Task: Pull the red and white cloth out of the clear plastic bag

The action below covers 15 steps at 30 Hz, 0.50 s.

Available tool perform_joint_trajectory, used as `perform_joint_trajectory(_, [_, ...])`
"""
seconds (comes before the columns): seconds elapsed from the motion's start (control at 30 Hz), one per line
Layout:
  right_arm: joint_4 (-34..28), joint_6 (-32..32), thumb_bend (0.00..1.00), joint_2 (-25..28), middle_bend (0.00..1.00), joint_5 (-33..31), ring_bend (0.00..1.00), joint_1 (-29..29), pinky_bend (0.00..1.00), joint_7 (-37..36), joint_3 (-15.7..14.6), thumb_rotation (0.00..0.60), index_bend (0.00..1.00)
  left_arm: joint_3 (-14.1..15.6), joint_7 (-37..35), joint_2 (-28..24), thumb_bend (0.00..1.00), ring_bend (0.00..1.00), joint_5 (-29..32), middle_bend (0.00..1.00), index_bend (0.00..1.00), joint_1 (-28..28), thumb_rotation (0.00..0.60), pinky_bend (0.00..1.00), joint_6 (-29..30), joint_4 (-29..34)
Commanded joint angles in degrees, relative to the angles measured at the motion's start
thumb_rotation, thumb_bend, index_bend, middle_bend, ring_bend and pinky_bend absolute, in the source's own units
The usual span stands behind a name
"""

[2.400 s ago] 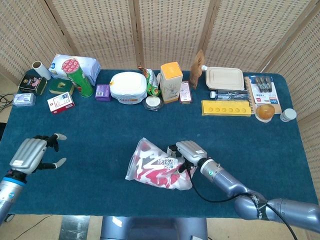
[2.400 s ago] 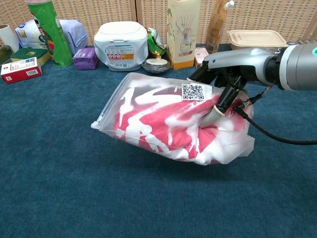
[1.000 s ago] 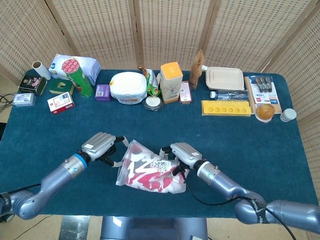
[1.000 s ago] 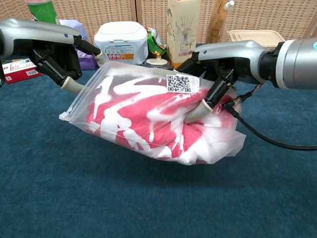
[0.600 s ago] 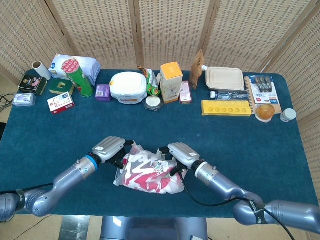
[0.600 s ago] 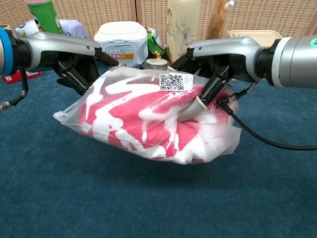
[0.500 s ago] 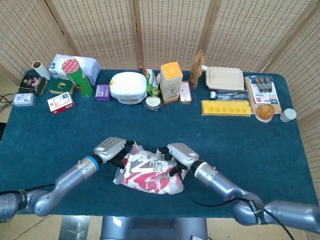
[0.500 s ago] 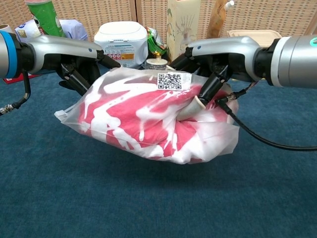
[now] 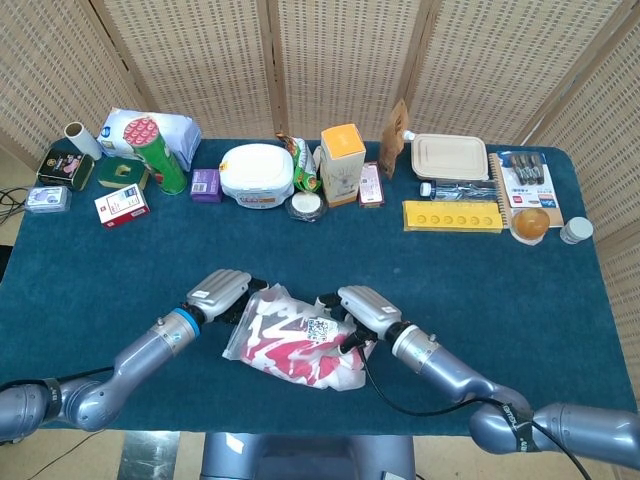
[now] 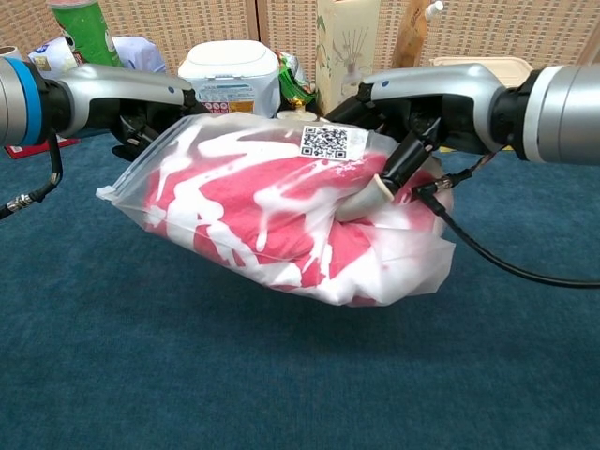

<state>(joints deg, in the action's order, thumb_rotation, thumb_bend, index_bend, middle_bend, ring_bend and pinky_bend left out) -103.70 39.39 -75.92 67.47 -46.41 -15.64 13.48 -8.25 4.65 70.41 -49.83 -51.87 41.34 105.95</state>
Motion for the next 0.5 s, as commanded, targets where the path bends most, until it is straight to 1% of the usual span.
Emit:
perform_joint_trajectory(0.03, [0.3,-0.05,0.26,-0.12,0.77,0.13,0.99,0.09,0.94,-0.32,-0.33,0.6,0.81,-0.34,-1.05,-0.78,0.55,0.95,-1.04,1.0,0.77,0.69,0.6,0.91,0.52,0.13])
perform_joint_trajectory(0.17, [0.51,-0.25,0.26,-0.5,0.76,0.39,0.98,-0.27,0.94,0.28,-0.82,0.6,0.79,-0.39,-2.26,-1.51,0.55,0.96,-1.31,1.0,0.78,1.2,0.6,0.91,0.42,-0.24])
perform_joint_trajectory(0.3, [0.96,-0.46,0.26,-1.08,0.72,-0.21,0.93,-0.91,0.91,1.72,-1.25,0.6,0.72,0.01,-2.61,-1.01,0.54,0.96,-0.98,1.0,0.78,1.35,0.6,0.91,0.22,-1.41])
perform_joint_trajectory(0.4, [1.75,-0.7,0.26,-1.48,0.66,-1.02,0.85,-1.51,0.86,3.49,-1.77,0.6,0.63,0.33,-2.45,0.07,0.53,0.96,-0.55,1.0,0.78,1.27,0.6,0.91,0.29,-2.69])
perform_joint_trajectory(0.47, [3.01,-1.44,0.26,-1.83,0.59,-2.31,0.77,-2.36,0.78,5.75,-2.51,0.6,0.56,0.81,-1.91,1.72,0.53,0.96,0.02,1.0,0.78,1.1,0.6,0.91,0.5,-4.36])
perform_joint_trajectory(0.5, [3.36,-1.6,0.26,-1.87,0.55,-2.8,0.7,-2.61,0.72,6.45,-2.69,0.6,0.51,0.94,-1.76,2.16,0.52,0.96,0.25,1.0,0.78,1.02,0.6,0.91,0.48,-4.78])
